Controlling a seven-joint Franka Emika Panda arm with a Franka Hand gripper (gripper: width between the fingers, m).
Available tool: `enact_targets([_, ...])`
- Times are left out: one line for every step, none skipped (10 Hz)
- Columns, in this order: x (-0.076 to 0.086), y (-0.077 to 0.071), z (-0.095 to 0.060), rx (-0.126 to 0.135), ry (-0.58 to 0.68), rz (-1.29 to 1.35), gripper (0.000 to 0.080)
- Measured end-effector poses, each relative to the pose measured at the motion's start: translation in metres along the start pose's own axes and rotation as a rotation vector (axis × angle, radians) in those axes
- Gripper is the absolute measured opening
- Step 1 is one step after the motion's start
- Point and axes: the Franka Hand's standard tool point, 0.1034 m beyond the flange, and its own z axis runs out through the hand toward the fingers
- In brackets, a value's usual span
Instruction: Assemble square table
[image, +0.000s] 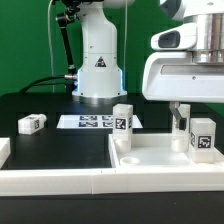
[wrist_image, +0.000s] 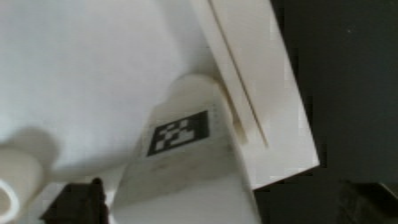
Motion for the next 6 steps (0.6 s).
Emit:
enact_targets([-0.0001,0.0012,0.0007,-0.001,0.002,-0.084,0.0649])
enact_targets([0.0009,0.0028,0.0007,-0.002,0.004,-0.156,0.0649])
enact_targets([0.0019,0.0046,0.0007,-0.004,0.004,-0.222,0.0649])
enact_targets([0.0024,0.0056,0.0008,-0.007,0.005,-0.249,0.0649])
enact_targets([0.0027,0.0065,0.0009,-0.01,0.005,-0.26,0.0649])
enact_targets([0.0026,0.0066,0.0011,-0.01,0.005,-0.256,0.0561])
